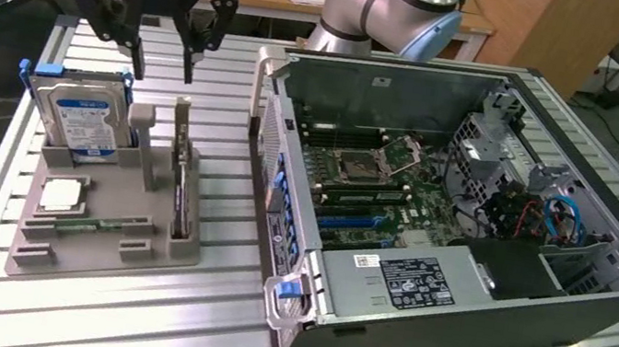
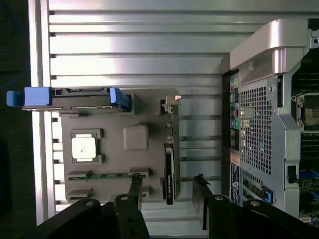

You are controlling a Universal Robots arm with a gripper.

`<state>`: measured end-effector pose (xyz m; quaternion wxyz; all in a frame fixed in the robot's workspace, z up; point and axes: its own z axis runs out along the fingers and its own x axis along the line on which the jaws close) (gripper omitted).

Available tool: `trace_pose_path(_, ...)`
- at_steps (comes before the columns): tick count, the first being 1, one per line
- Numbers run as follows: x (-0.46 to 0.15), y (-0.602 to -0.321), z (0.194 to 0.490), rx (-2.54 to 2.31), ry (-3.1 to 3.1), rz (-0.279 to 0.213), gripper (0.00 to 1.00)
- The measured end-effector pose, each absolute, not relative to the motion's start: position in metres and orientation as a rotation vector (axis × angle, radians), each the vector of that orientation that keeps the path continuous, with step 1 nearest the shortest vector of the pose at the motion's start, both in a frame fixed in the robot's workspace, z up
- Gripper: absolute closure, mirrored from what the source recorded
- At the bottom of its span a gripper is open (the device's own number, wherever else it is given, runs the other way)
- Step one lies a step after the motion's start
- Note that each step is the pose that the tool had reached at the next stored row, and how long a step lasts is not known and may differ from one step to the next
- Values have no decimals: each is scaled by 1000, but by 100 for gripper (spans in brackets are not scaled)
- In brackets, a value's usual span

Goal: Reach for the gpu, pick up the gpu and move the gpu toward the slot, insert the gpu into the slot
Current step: 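Pick up the gpu and move the gpu toward the slot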

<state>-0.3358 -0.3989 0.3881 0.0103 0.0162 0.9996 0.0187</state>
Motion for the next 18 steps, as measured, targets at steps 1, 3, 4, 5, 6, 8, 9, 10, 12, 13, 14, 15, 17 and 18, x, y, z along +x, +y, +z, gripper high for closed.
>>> trace_pose_path(1,-336,-399,386,44,3120,59,47)
trace_pose_path(3,-336,-399,383,28,3121,59,47)
trace_pose_path(4,-336,-399,381,18,3123,59,47)
trace_pose_path(5,-335,-399,379,8,3125,59,47)
trace_pose_path(6,-335,-399,377,1,3127,59,47)
trace_pose_path(8,-335,-399,374,-11,3130,59,47)
trace_pose_path(9,-335,-400,372,-19,3131,59,47)
trace_pose_path(10,-335,-400,370,-29,3132,59,47)
trace_pose_path(12,-335,-400,366,-38,3134,59,47)
trace_pose_path(13,-335,-400,365,-44,3134,59,47)
trace_pose_path(14,-335,-401,363,-48,3134,59,47)
trace_pose_path(15,-335,-401,361,-53,3134,59,47)
trace_pose_path(17,-335,-402,357,-60,3134,60,47)
trace_pose_path(18,-335,-403,355,-63,3134,60,47)
